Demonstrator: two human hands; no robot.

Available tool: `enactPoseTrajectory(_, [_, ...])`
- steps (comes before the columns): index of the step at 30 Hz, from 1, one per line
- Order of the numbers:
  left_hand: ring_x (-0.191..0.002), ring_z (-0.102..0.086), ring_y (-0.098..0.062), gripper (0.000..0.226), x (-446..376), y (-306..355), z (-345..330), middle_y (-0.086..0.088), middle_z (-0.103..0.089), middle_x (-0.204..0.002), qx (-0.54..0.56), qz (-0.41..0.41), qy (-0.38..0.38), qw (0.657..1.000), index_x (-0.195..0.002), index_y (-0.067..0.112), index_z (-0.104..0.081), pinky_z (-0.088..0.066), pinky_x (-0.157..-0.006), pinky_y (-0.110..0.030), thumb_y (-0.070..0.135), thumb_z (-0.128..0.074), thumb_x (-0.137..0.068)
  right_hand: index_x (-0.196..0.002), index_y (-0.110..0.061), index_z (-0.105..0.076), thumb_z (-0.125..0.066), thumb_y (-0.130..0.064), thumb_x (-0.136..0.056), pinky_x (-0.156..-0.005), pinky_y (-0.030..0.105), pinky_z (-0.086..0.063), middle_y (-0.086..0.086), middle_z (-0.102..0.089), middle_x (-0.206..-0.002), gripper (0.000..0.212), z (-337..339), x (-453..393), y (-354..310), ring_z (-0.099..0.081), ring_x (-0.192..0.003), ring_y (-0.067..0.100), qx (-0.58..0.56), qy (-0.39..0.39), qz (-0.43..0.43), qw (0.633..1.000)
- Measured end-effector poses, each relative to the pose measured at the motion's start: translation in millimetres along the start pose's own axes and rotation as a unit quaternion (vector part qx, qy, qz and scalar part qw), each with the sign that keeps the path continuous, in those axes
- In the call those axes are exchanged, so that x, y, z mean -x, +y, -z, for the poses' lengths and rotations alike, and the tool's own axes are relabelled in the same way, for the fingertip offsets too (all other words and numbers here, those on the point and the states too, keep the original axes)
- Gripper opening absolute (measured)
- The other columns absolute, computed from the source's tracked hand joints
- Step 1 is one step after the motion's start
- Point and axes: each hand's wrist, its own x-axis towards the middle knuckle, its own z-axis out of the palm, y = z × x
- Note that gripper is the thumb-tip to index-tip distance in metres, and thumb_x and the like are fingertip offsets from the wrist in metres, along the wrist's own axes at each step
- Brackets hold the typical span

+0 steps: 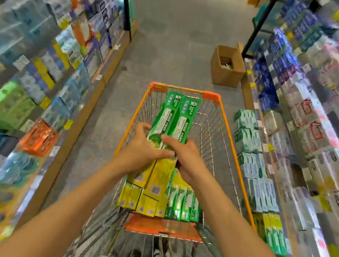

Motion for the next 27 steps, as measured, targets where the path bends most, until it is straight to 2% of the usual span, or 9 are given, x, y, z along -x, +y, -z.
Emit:
enactPoseTrajectory(2, [-0.084,-0.050,0.007,0.072,-14,-12,-21,0.004,-0.051,-0.105,0.036,-0.002,-0.014,0.999,-0.114,0.014,-0.023,-0.042,-0.067,-0.002,0.001,-0.079,-0.070,-0.127,-0.007,-0.050,-0.073,-0.010,-0.078,-0.084,0.040,-0.056,0.010,-0.069,-0.112,0.054,17,-18,12,-0.068,-0.099,0.025,-0.001,0.002,-0.007,1.000])
enactPoseTrajectory(4, [-0.086,-0.053,0.006,0.073,-32,-26,-39,0.006,-0.051,-0.108,0.036,0.003,-0.032,0.999,-0.118,0.017,-0.025,-0.042,-0.067,-0.001,0.002,-0.078,-0.071,-0.128,-0.010,-0.050,-0.079,-0.018,-0.072,-0.093,0.047,-0.051,0.009,-0.067,-0.115,0.064,40,-37,27,-0.066,-0.103,0.026,0.002,0.021,-0.022,1.000])
enactPoseTrajectory(7, [-0.099,-0.055,-0.011,0.075,-53,-54,-55,0.003,-0.049,-0.115,0.013,0.034,-0.017,0.999,-0.127,0.020,-0.028,-0.041,-0.078,-0.014,0.012,-0.079,-0.072,-0.139,-0.019,-0.040,-0.087,-0.056,-0.049,-0.099,0.052,-0.046,0.005,-0.059,-0.130,0.108,77,-64,52,-0.059,-0.115,0.027,0.017,0.057,-0.082,0.995])
enactPoseTrajectory(10, [-0.101,-0.051,-0.016,0.078,-68,-87,-61,0.002,-0.048,-0.115,-0.002,0.078,0.007,0.997,-0.136,0.012,-0.028,-0.037,-0.084,-0.021,0.010,-0.077,-0.075,-0.149,-0.018,-0.024,-0.073,-0.082,-0.036,-0.100,0.053,-0.045,0.011,-0.049,-0.141,0.138,120,-100,93,-0.052,-0.123,0.031,0.025,0.098,-0.168,0.980])
enactPoseTrajectory(13, [-0.103,-0.053,-0.021,0.078,-79,-130,-63,-0.002,-0.051,-0.112,0.000,0.135,0.028,0.990,-0.136,0.008,-0.028,-0.038,-0.086,-0.023,0.006,-0.076,-0.075,-0.144,-0.013,-0.033,-0.073,-0.078,-0.039,-0.100,0.050,-0.045,0.012,-0.055,-0.133,0.130,142,-118,125,-0.057,-0.117,0.030,0.040,0.107,-0.187,0.976])
enactPoseTrajectory(17, [-0.108,-0.053,-0.023,0.079,-86,-168,-69,-0.004,-0.050,-0.122,-0.005,0.182,0.036,0.983,-0.137,0.018,-0.027,-0.041,-0.089,-0.030,0.015,-0.077,-0.075,-0.149,-0.006,-0.015,-0.061,-0.070,-0.070,-0.108,0.046,-0.035,0.012,-0.031,-0.151,0.112,152,-136,177,-0.037,-0.135,0.031,0.141,0.121,-0.238,0.953])
enactPoseTrajectory(19, [-0.106,-0.047,-0.019,0.081,-88,-179,-72,0.000,-0.044,-0.122,-0.002,0.186,0.036,0.982,-0.142,0.014,-0.024,-0.035,-0.087,-0.026,0.011,-0.073,-0.078,-0.149,-0.004,-0.016,-0.059,-0.070,-0.071,-0.110,0.044,-0.034,0.013,-0.027,-0.153,0.111,153,-143,203,-0.034,-0.137,0.030,0.195,0.106,-0.251,0.942])
enactPoseTrajectory(24, [-0.114,-0.042,-0.020,0.083,-88,-203,-77,0.000,-0.039,-0.131,-0.020,0.216,0.027,0.976,-0.144,0.016,-0.021,-0.033,-0.092,-0.032,0.018,-0.073,-0.080,-0.147,-0.002,-0.023,-0.059,-0.066,-0.075,-0.109,0.045,-0.036,0.016,-0.034,-0.150,0.102,145,-156,251,-0.038,-0.134,0.031,0.257,0.090,-0.251,0.929])
enactPoseTrajectory(27, [-0.128,-0.040,-0.031,0.086,-93,-214,-81,-0.011,-0.038,-0.144,-0.040,0.232,0.027,0.971,-0.143,0.020,-0.022,-0.035,-0.102,-0.042,0.026,-0.076,-0.076,-0.147,-0.004,-0.023,-0.059,-0.061,-0.079,-0.108,0.047,-0.036,0.015,-0.033,-0.150,0.095,134,-161,261,-0.036,-0.135,0.031,0.276,0.106,-0.217,0.930])
